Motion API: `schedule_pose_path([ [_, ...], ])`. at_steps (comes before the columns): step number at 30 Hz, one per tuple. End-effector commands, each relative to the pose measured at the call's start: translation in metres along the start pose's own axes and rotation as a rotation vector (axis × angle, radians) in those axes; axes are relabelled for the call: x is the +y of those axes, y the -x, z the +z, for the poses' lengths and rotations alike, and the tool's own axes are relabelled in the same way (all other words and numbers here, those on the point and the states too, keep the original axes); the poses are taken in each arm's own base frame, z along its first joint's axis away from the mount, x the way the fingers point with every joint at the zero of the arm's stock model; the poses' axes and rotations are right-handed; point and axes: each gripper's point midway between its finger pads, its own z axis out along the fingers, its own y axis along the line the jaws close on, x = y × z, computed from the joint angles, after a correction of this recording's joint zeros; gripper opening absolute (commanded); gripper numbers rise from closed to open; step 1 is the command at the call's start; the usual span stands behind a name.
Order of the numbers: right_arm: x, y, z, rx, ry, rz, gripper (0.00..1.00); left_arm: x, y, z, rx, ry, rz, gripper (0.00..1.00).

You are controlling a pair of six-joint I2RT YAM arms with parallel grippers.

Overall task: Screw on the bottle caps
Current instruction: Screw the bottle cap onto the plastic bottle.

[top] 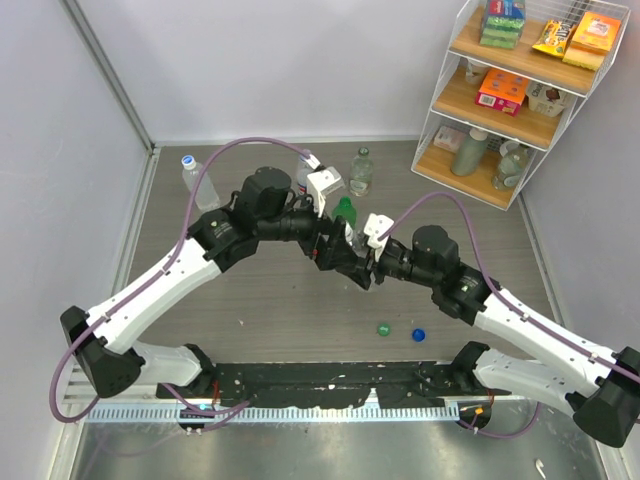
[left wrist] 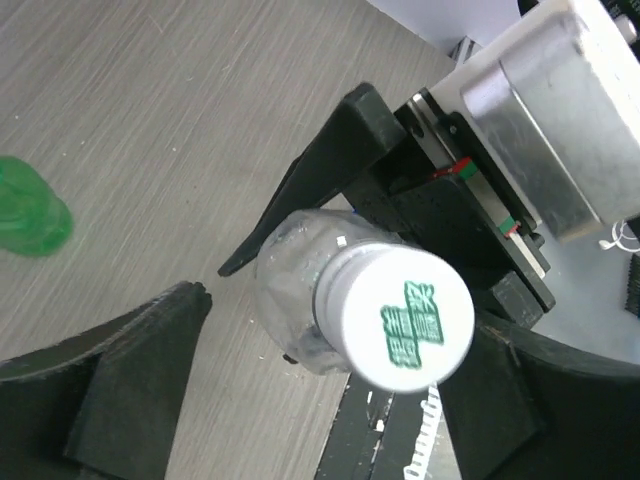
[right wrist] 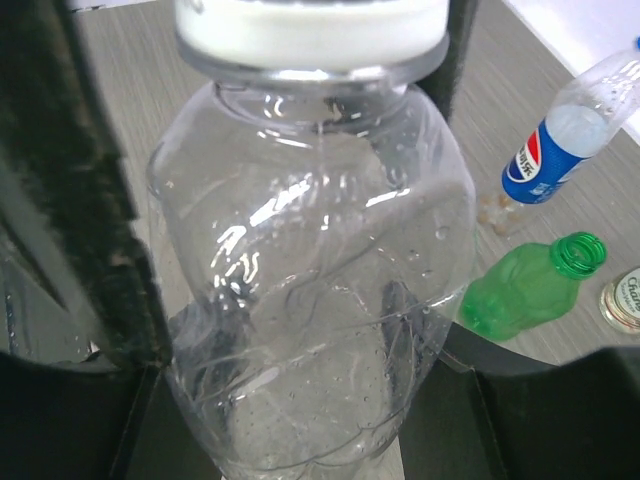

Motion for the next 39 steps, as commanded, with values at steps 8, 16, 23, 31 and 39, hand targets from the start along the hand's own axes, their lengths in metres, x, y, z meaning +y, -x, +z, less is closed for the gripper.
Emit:
schedule_pose_path([
  [8,-0.039,0.053,-0.004,-0.177,-0.208,-0.034,0.01,-0.024,0.018,-0.025,-0.137,-0.019,-0.073,1.0],
  [16,-0.054,0.035,0.001,-0.125,-0.277,-0.049,0.01,0.0,0.067,-0.058,-0.353,0.218,-0.284,1.0],
  [23,-0.06,0.019,0.01,-0.067,-0.302,-0.046,0.01,0.046,0.088,-0.087,-0.518,0.518,-0.49,1.0],
  [31,-0.064,0.004,0.017,-0.002,-0.312,-0.031,0.01,0.056,0.106,-0.071,-0.482,0.562,-0.491,0.98],
  [39,-0.069,-0.002,0.017,0.027,-0.338,-0.029,0.01,0.066,0.098,-0.047,-0.374,0.587,-0.491,0.87],
])
